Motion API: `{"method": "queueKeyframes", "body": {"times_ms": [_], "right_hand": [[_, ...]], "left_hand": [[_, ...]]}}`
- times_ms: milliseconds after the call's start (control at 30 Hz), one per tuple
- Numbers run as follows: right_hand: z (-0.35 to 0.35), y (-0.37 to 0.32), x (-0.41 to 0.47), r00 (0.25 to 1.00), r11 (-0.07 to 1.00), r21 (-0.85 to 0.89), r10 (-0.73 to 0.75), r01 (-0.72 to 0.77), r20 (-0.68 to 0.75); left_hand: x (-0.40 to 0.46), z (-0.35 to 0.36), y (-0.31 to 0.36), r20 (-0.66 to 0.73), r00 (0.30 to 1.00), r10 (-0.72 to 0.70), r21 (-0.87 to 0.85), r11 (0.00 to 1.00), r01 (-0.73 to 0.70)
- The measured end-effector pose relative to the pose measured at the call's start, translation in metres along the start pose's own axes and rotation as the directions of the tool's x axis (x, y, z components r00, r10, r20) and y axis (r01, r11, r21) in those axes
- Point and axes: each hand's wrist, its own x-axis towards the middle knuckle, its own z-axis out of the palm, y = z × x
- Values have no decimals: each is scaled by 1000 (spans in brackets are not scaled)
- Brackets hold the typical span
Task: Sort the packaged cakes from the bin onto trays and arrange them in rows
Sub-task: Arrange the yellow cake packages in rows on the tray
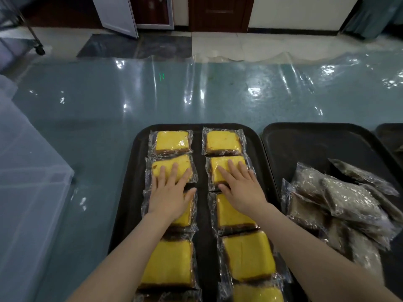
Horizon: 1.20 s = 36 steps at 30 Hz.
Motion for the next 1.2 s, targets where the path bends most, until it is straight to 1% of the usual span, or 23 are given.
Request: {"method": "queueKeyframes", "body": {"times_ms": [167,267,333,400,567,700,833,1000,1200], "right_hand": [[5,-3,-9,998,999,34,38,-36,-48],[-7,-5,15,990,999,21,33,-31,-140],[-14,-5,35,987,999,35,37,-32,-157],[-16,-2,53,990,999,33,32,-28,-135],[-15,7,86,999,999,21,42,-41,-27],[-11,8,85,999,999,19,27,-27,-28],[-18,6,61,993,998,64,5,2,-121],[-35,12,3,987,988,147,-14,38,-159],[-58,52,-83,975,973,220,-16,66,-222]], "left_hand": [[-3,9,-12,-8,994,105,2,995,-105],[-7,7,-15,-17,990,139,14,990,-138],[-6,5,-15,-8,990,141,-7,990,-141],[-5,3,-15,7,989,147,-29,989,-146],[-6,-2,-14,5,991,137,-28,990,-137],[-5,-7,-8,-19,994,104,-28,994,-104],[-8,-20,5,-66,994,85,-75,993,-90],[-30,-40,35,-134,980,149,-121,979,-165],[-63,-67,83,-218,953,213,-154,956,-249]]}}
